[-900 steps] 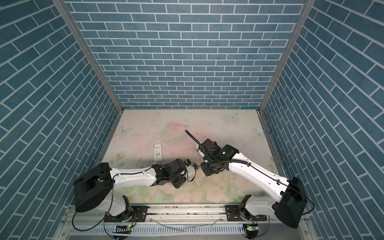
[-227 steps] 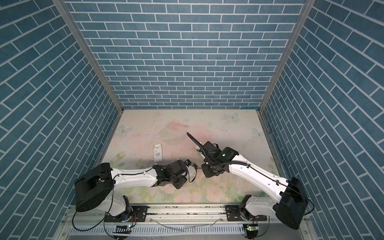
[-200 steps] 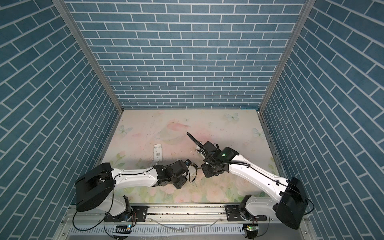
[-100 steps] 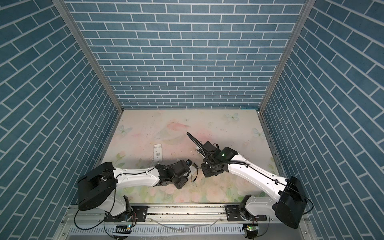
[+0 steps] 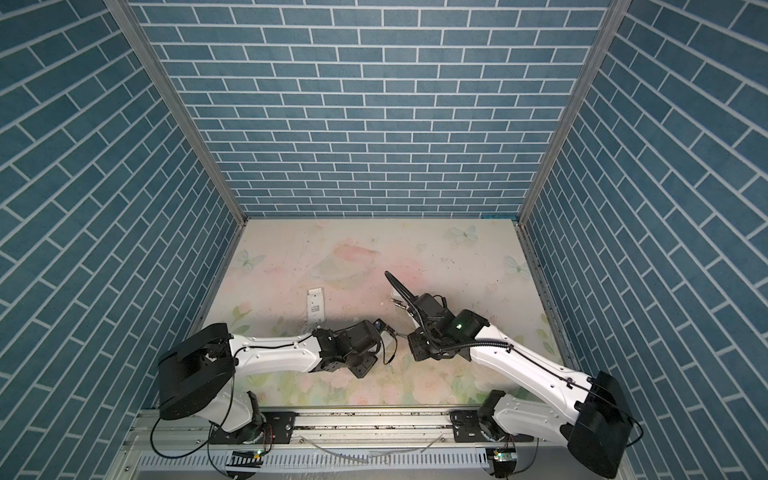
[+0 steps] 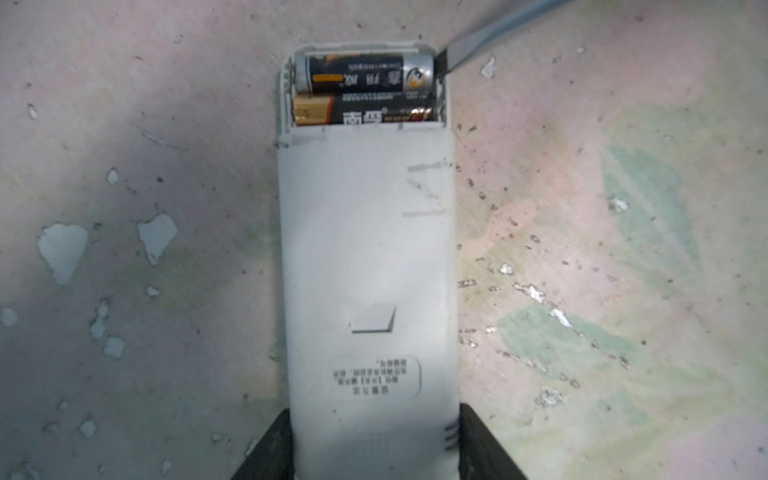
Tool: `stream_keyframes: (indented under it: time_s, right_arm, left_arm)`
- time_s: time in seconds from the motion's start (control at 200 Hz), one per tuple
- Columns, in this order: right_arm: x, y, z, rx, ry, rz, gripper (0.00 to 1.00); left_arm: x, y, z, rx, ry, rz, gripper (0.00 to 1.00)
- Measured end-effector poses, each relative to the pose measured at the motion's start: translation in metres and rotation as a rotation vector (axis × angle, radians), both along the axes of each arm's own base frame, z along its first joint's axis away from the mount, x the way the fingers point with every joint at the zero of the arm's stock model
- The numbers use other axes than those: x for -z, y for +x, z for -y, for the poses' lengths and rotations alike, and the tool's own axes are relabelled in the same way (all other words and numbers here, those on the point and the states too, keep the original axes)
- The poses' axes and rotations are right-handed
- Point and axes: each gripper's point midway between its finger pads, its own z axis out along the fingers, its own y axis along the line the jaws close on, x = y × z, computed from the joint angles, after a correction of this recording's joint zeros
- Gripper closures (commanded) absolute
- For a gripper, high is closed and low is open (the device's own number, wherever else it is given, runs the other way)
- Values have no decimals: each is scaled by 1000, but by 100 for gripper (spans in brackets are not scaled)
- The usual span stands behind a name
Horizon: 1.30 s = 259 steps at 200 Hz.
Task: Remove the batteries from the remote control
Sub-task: 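Pry the upper battery up with the screwdriver tip, flicking it out of the remote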
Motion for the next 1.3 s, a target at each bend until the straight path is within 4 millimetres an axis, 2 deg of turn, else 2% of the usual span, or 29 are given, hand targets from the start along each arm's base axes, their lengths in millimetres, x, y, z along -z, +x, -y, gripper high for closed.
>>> stream_keyframes:
  time_s: [1.295]
  right_arm:
    - [-5,4,0,-1,25,42,100]
  left_arm:
    - [2,4,8,-4,-13,17,95]
